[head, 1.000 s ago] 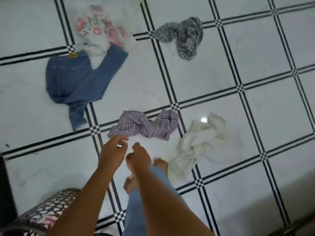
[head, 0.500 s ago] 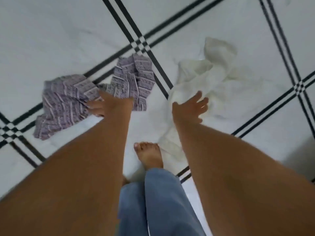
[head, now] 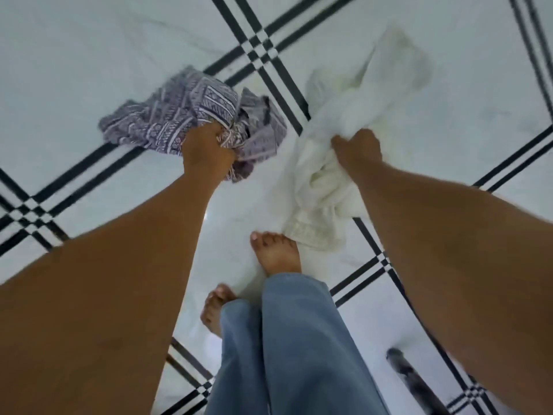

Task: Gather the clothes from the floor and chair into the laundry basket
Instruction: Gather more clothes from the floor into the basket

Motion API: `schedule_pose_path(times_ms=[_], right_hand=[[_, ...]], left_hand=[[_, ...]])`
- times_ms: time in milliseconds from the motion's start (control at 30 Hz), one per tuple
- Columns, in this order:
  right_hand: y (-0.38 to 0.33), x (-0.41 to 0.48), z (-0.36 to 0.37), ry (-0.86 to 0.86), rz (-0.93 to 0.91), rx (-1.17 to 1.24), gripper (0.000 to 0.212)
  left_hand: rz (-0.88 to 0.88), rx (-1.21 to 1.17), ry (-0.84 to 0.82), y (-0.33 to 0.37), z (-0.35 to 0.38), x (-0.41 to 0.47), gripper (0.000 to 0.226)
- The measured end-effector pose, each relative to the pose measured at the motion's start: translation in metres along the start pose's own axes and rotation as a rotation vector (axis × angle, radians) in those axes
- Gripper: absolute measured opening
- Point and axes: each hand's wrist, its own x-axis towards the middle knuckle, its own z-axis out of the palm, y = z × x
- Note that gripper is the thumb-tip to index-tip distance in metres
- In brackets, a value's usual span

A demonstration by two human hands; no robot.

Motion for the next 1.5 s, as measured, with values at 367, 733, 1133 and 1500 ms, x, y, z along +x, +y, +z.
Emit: schedule_pose_path(times_ms=[367, 733, 1133, 1500], right_hand=[[-0.382, -0.202, -0.191, -0.031, -0.226, 0.428, 0.045], [-0.504, -0.535, -0.119, -0.753, -0.416, 0.099, 0.015], [-0.433, -0.728, 0.057, -0.798, -0.479, -0.429, 0.040], [-0.437, -0.712, 0.096, -0.857, -1.048, -1.351, 0.031]], left_hand=[[-0.216, -0.312, 0.210, -0.023, -0.274, -0.244, 0.053], [-0.577, -0.817, 0.706, -0.154, -0.430, -0.582, 0.039], [-1.028, -1.022, 0.855, -0.308, -0.367, -0.755, 0.061], [-0.995, -1.217, 0.758, -0.344, -0.329, -0.759, 0.033]])
